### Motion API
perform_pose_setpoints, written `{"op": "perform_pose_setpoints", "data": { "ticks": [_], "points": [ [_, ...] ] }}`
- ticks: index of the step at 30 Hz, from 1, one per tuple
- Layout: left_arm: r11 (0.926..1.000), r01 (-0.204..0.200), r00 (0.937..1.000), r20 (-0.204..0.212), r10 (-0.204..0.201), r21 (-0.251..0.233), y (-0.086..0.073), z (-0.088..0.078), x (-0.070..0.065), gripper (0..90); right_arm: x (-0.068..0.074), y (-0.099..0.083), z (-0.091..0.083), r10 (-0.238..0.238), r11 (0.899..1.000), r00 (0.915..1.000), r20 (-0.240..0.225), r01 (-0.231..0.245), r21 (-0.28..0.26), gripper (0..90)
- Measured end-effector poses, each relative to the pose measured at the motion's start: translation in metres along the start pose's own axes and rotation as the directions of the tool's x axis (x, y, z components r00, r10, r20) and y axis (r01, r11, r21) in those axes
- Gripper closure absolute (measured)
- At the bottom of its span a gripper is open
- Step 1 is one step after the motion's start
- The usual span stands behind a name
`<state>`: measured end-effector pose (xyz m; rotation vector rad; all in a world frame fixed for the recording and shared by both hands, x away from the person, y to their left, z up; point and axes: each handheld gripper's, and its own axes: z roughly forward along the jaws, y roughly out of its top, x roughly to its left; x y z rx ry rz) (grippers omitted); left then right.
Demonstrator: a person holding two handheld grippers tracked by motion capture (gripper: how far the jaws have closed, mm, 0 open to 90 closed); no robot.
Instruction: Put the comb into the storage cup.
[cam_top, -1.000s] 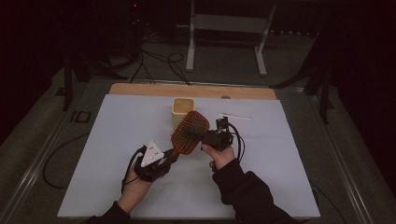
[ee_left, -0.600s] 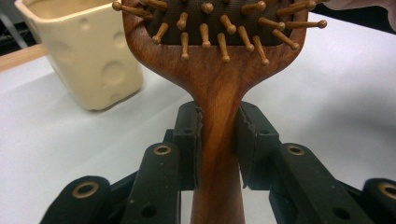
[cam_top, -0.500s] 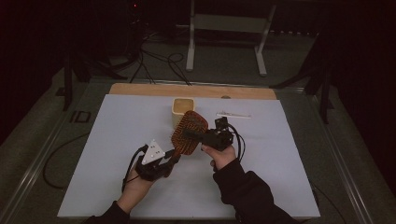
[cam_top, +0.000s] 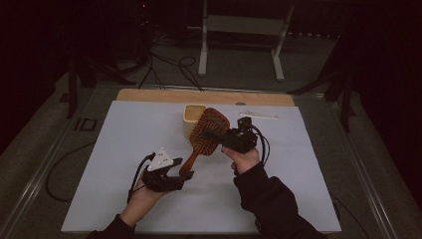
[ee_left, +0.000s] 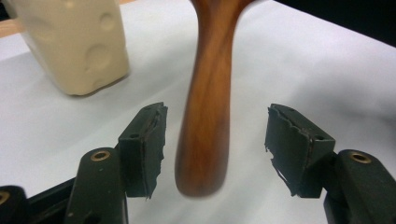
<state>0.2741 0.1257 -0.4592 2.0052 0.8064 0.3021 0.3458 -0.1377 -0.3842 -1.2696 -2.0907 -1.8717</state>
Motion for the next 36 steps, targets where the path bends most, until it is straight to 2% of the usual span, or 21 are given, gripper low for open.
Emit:
{"op": "perform_pose_setpoints", "data": {
  "ticks": [2, 3, 6, 8, 13, 15, 16, 17, 19, 20, 23, 26, 28, 36],
  "points": [
    [0.9999, 0.000, 1.0000, 0.005, 0.000, 0.015, 0.000, -0.002, 0.001, 33.0, 0.000, 0.002, -0.001, -0.004, 1.000, 1.0000, 0.002, 0.004, -0.006, 52.9],
    [0.9998, -0.002, 1.0000, 0.007, 0.002, 0.020, 0.000, -0.003, 0.002, 28.8, 0.001, 0.006, -0.004, -0.009, 1.000, 0.9999, 0.010, 0.010, -0.021, 52.9],
    [0.9997, -0.006, 0.9999, 0.009, 0.006, 0.025, -0.001, -0.007, 0.003, 24.0, 0.001, 0.012, -0.007, -0.020, 0.999, 0.9997, 0.014, 0.021, -0.031, 52.9],
    [0.9996, 0.003, 1.0000, 0.009, -0.003, 0.030, -0.002, -0.009, 0.004, 18.7, 0.002, 0.014, -0.008, -0.035, 0.999, 0.9991, 0.023, 0.035, -0.032, 52.9],
    [0.9990, 0.014, 0.9998, 0.016, -0.015, 0.043, -0.007, -0.013, 0.008, 14.0, 0.005, 0.023, -0.011, -0.059, 0.998, 0.9977, 0.032, 0.060, -0.035, 53.0],
    [0.9983, 0.016, 0.9989, 0.043, -0.019, 0.055, -0.010, -0.015, 0.011, 9.9, 0.006, 0.026, -0.011, -0.077, 0.996, 0.9963, 0.039, 0.078, -0.038, 53.0],
    [0.9984, 0.021, 0.9984, 0.052, -0.024, 0.053, -0.012, -0.016, 0.012, 4.2, 0.006, 0.028, -0.011, -0.081, 0.996, 0.9957, 0.044, 0.083, -0.041, 53.0],
    [0.9982, 0.028, 0.9977, 0.060, -0.031, 0.054, -0.013, -0.017, 0.013, 3.5, 0.007, 0.030, -0.012, -0.085, 0.995, 0.9954, 0.045, 0.087, -0.039, 53.0],
    [0.9979, 0.025, 0.9987, 0.042, -0.027, 0.060, -0.016, -0.019, 0.014, 2.8, 0.008, 0.033, -0.011, -0.095, 0.995, 0.9943, 0.048, 0.097, -0.039, 53.0],
    [0.9979, 0.025, 0.9982, 0.054, -0.028, 0.060, -0.018, -0.020, 0.015, 2.1, 0.009, 0.035, -0.011, -0.101, 0.994, 0.9938, 0.047, 0.102, -0.040, 53.0],
    [0.9978, 0.029, 0.9980, 0.055, -0.032, 0.059, -0.022, -0.022, 0.016, 0.0, 0.010, 0.040, -0.011, -0.114, 0.992, 0.9923, 0.049, 0.116, -0.043, 53.0],
    [0.9978, 0.032, 0.9988, 0.034, -0.034, 0.058, -0.028, -0.024, 0.019, 0.0, 0.012, 0.046, -0.011, -0.126, 0.991, 0.9905, 0.055, 0.129, -0.046, 52.9],
    [0.9977, 0.035, 0.9987, 0.035, -0.037, 0.057, -0.033, -0.025, 0.020, 0.0, 0.014, 0.050, -0.011, -0.131, 0.990, 0.9899, 0.053, 0.134, -0.050, 52.9],
    [0.9986, 0.020, 0.9995, 0.023, -0.021, 0.048, -0.045, -0.027, 0.021, 0.0, 0.015, 0.068, -0.013, -0.165, 0.983, 0.9834, 0.076, 0.170, -0.073, 52.9]
  ]
}}
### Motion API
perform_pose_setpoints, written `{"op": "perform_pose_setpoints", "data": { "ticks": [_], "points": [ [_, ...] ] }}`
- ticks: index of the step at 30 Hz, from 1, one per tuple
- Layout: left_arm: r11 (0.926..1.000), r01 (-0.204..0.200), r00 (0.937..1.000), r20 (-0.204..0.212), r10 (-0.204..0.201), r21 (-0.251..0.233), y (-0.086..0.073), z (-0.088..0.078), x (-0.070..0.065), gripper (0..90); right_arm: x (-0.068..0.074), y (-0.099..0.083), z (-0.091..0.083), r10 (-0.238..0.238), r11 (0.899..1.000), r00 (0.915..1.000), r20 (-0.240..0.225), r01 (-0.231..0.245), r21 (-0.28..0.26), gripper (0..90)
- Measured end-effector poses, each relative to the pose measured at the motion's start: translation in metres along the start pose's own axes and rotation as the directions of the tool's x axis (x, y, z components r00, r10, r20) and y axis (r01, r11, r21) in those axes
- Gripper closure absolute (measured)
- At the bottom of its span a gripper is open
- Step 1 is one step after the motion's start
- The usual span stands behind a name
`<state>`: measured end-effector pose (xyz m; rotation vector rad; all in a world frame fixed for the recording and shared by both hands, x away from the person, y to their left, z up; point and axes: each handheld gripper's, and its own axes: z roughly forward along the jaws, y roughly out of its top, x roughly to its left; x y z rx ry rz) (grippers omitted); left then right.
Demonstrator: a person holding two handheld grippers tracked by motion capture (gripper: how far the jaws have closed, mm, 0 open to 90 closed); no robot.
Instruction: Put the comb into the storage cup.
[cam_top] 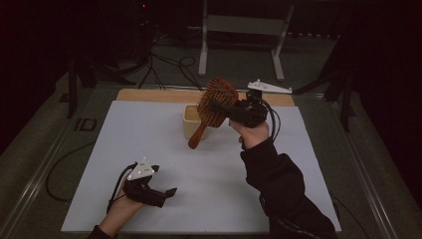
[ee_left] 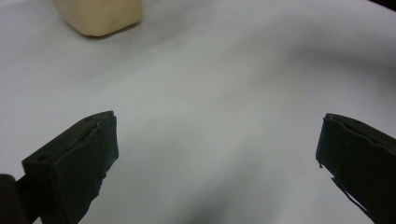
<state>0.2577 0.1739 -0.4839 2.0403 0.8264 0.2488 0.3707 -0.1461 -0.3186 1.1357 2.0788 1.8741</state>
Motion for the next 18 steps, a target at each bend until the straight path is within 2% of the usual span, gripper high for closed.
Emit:
{"op": "perform_pose_setpoints", "data": {
  "ticks": [3, 7, 10, 13, 18],
  "points": [
    [0.9997, -0.008, 0.9999, -0.012, 0.007, -0.023, -0.003, -0.003, 0.000, 0.0, -0.001, 0.008, 0.001, -0.019, 1.000, 0.9997, 0.012, 0.019, 0.000, 52.9],
    [0.9997, -0.014, 0.9999, -0.003, 0.014, -0.018, -0.010, -0.006, 0.004, 0.0, -0.004, 0.018, 0.003, -0.027, 1.000, 0.9993, 0.025, 0.027, -0.009, 52.8],
    [0.9998, 0.000, 1.0000, 0.001, 0.000, -0.022, -0.018, -0.008, 0.008, 0.0, -0.006, 0.026, 0.005, -0.038, 0.999, 0.9986, 0.037, 0.038, -0.009, 52.8],
    [0.9997, -0.009, 0.9999, 0.007, 0.009, -0.024, -0.024, -0.011, 0.009, 0.0, -0.010, 0.032, 0.007, -0.042, 0.999, 0.9978, 0.050, 0.043, -0.010, 52.7],
    [0.9993, -0.010, 0.9999, -0.001, 0.010, -0.037, -0.030, -0.017, 0.011, 0.0, -0.014, 0.042, 0.012, -0.043, 0.999, 0.9967, 0.069, 0.044, -0.018, 52.7]
  ]
}}
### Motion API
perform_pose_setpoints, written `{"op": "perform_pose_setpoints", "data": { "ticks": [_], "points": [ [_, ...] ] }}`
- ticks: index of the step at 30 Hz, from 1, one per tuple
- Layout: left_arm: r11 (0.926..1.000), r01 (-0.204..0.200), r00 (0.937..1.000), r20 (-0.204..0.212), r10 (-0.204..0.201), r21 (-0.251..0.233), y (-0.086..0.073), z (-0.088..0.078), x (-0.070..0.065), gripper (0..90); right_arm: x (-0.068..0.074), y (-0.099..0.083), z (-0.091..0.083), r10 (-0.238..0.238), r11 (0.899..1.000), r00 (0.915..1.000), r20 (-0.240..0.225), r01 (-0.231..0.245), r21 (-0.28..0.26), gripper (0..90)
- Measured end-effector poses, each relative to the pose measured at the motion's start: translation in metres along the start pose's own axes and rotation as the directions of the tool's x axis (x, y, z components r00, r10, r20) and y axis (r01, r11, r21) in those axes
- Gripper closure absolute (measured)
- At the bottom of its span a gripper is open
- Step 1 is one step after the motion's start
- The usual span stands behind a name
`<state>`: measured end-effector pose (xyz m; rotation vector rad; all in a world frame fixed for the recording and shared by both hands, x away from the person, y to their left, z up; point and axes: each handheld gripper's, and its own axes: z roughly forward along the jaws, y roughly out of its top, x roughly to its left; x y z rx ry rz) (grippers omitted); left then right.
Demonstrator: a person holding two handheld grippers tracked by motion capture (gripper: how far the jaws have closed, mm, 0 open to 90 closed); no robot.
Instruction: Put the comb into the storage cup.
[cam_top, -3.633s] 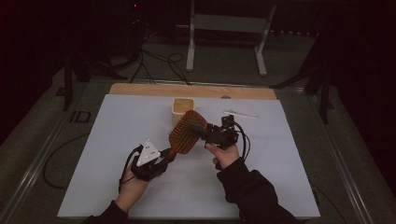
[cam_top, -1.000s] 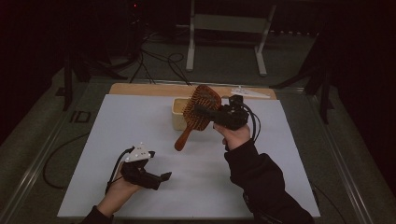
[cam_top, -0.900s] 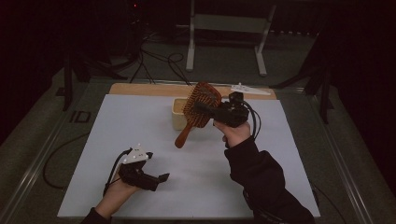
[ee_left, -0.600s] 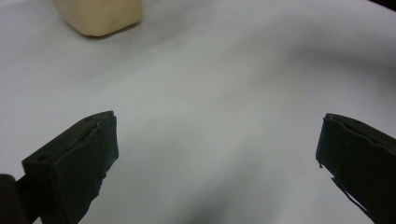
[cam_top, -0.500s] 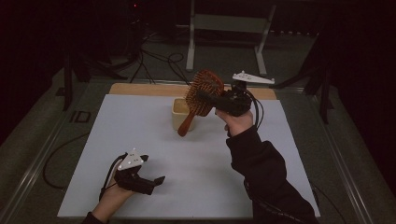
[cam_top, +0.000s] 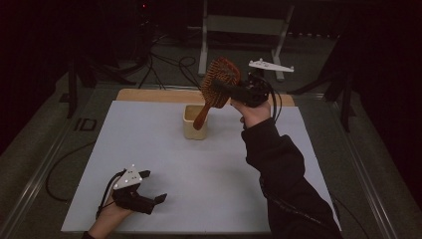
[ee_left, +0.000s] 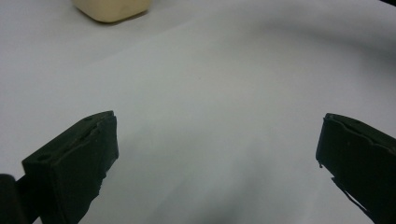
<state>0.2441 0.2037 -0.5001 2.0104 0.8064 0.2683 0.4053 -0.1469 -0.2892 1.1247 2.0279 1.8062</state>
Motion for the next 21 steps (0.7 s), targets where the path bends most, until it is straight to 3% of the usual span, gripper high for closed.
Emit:
{"op": "perform_pose_setpoints", "data": {
  "ticks": [6, 11, 21],
  "points": [
    [1.0000, 0.003, 0.9999, -0.011, -0.003, -0.004, -0.006, -0.005, 0.002, 0.0, 0.000, 0.012, 0.007, -0.026, 1.000, 0.9993, 0.026, 0.026, -0.007, 52.7],
    [0.9998, 0.018, 0.9998, 0.008, -0.018, -0.005, -0.008, -0.007, 0.003, 0.0, -0.004, 0.022, 0.015, -0.030, 0.999, 0.9982, 0.053, 0.031, -0.020, 52.7],
    [0.9998, 0.002, 1.0000, -0.003, -0.002, -0.018, -0.009, -0.008, 0.004, 0.0, -0.012, 0.031, 0.037, -0.040, 0.999, 0.9933, 0.108, 0.043, -0.019, 52.6]
  ]
}}
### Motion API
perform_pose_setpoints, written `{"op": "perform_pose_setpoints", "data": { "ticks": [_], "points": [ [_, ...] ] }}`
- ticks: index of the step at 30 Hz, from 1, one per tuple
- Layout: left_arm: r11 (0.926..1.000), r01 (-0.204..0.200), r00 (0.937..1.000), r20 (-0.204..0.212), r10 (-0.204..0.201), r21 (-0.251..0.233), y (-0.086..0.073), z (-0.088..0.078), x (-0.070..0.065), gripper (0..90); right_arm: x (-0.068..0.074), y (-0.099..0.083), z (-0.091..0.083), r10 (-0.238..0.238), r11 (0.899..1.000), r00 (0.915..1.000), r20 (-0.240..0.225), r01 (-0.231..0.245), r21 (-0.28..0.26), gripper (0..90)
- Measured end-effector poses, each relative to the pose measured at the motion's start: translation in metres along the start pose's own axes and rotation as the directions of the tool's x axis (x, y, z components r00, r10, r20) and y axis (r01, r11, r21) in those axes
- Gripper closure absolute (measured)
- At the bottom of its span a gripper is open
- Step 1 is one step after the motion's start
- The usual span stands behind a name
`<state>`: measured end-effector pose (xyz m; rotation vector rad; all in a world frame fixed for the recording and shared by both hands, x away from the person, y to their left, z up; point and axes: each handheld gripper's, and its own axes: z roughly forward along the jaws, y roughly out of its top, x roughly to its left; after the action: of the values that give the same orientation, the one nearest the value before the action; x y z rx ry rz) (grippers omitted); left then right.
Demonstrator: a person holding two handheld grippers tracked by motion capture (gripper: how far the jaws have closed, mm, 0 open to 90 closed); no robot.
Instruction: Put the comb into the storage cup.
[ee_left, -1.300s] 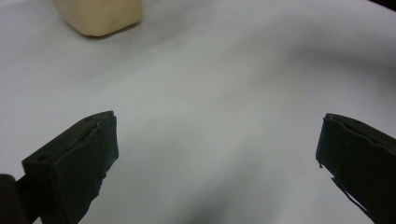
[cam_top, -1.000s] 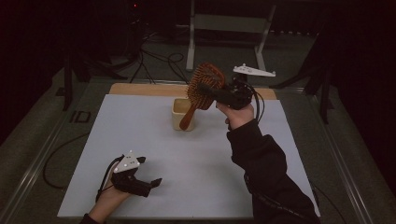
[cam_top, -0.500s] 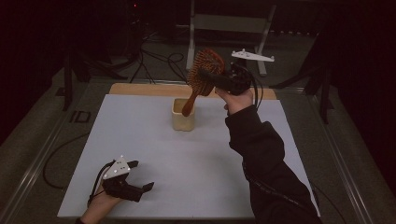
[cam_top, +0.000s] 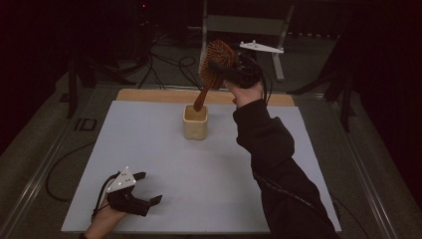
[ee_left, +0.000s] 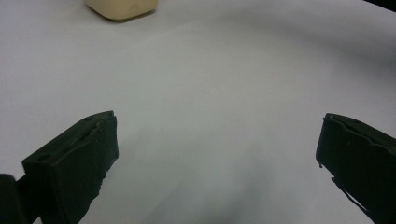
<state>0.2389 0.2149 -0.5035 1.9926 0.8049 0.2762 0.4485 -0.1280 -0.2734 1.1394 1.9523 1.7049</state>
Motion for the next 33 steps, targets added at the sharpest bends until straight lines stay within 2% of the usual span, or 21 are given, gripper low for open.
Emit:
{"op": "perform_pose_setpoints", "data": {
  "ticks": [4, 16, 33],
  "points": [
    [1.0000, 0.001, 1.0000, 0.004, -0.001, -0.005, -0.001, 0.000, -0.001, 0.0, -0.001, -0.003, 0.011, -0.012, 1.000, 0.9997, 0.023, 0.012, 0.011, 52.5],
    [1.0000, -0.002, 1.0000, 0.006, 0.002, -0.008, -0.001, 0.000, -0.001, 0.0, -0.003, -0.020, 0.040, -0.013, 0.999, 0.9996, 0.024, 0.012, 0.046, 52.4],
    [0.9998, -0.017, 0.9997, 0.016, 0.017, -0.008, -0.002, 0.001, -0.005, 0.0, -0.007, -0.049, 0.065, -0.031, 0.991, 0.9988, 0.037, 0.027, 0.128, 52.3]
  ]
}}
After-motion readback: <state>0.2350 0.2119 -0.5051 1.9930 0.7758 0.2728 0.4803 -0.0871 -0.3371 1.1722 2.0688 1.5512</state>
